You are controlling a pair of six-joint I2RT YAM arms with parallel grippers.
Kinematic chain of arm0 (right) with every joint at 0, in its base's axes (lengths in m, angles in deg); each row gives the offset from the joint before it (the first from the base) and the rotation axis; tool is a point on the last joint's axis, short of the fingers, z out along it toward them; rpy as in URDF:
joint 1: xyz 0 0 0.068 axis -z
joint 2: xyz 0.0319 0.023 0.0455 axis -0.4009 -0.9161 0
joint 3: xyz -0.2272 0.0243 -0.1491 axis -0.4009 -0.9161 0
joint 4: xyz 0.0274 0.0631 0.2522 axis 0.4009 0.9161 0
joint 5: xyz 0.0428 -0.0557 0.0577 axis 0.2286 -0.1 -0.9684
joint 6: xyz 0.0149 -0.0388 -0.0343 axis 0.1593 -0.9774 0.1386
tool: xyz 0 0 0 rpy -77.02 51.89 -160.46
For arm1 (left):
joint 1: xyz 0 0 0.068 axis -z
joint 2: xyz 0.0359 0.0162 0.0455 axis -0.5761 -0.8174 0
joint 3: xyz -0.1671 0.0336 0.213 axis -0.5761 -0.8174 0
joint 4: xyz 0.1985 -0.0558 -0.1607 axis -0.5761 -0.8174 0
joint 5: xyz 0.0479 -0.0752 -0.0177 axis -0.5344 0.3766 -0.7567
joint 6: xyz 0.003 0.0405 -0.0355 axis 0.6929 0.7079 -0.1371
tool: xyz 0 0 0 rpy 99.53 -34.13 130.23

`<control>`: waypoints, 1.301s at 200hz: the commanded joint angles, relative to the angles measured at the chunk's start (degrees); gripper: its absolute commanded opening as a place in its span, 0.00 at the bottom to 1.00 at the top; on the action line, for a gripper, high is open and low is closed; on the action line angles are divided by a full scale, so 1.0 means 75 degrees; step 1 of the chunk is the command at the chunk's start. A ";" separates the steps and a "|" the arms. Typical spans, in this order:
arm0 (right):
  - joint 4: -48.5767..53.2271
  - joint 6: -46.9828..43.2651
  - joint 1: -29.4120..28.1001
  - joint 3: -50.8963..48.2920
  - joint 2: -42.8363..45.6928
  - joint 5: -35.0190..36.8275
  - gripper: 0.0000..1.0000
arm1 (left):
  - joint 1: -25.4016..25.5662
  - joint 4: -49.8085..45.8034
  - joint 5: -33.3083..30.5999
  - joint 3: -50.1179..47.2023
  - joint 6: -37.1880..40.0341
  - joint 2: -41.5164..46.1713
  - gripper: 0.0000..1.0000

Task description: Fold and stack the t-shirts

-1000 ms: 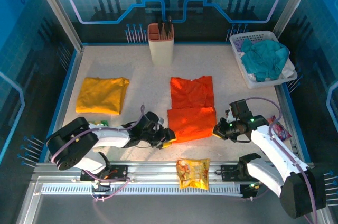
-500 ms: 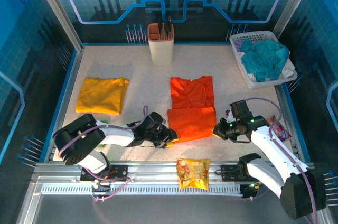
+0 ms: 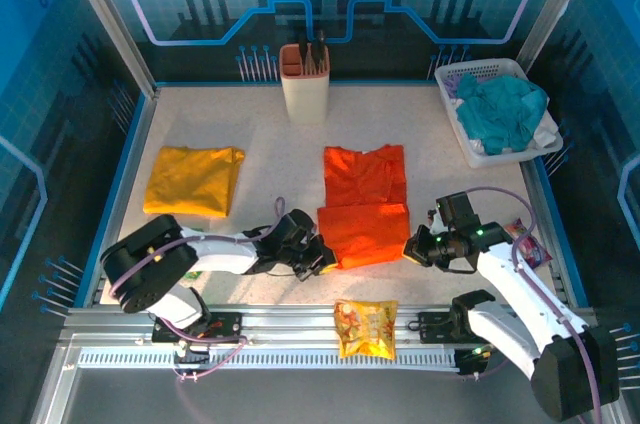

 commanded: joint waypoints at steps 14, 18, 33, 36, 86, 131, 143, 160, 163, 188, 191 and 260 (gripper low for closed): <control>0.0937 -0.0121 -0.0219 0.0090 0.0438 -0.0120 0.00 | 0.0521 -0.1787 -0.0436 0.0314 0.0111 0.1236 0.00; 0.1032 -0.0104 -0.0242 0.0125 0.0516 -0.0146 0.00 | 0.0588 -0.1931 -0.0459 0.0362 0.0074 0.1351 0.00; 0.1429 -0.0009 -0.0320 0.0306 0.0810 -0.0191 0.00 | 0.0781 -0.2257 -0.0506 0.0594 -0.0044 0.1727 0.00; 0.1499 0.0009 -0.0336 0.0355 0.0875 -0.0188 0.00 | 0.0803 -0.2293 -0.0513 0.0631 -0.0074 0.1804 0.00; 0.2025 0.0378 -0.0346 0.1641 0.1177 -0.0126 0.00 | 0.0733 -0.2860 -0.0354 0.1782 -0.0058 0.2194 0.00; 0.1339 0.0370 -0.0325 0.2490 0.0375 -0.0072 0.00 | -0.0022 -0.2752 0.0118 0.2253 0.0237 0.2021 0.00; 0.1128 0.0367 -0.0302 0.2588 0.0178 -0.0049 0.00 | -0.0297 -0.2686 0.0243 0.2198 0.0294 0.1954 0.00; 0.0610 0.0397 -0.0238 0.2601 -0.0099 -0.0091 0.00 | -0.0673 -0.2449 0.0443 0.2084 0.0333 0.1850 0.00; 0.0534 0.0408 -0.0236 0.2601 -0.0165 -0.0092 0.00 | -0.0746 -0.2418 0.0475 0.2078 0.0335 0.1824 0.00; -0.0084 0.0437 -0.0153 0.2589 -0.0674 -0.0222 0.00 | -0.1210 -0.2089 0.0808 0.2071 0.0347 0.1539 0.00; -0.0127 0.0435 -0.0152 0.2589 -0.0725 -0.0226 0.00 | -0.1243 -0.2066 0.0841 0.2091 0.0351 0.1502 0.00; -0.0987 0.0208 0.0230 0.2740 -0.1781 -0.0209 0.00 | -0.2019 -0.1268 0.1487 0.2330 0.0414 0.0524 0.00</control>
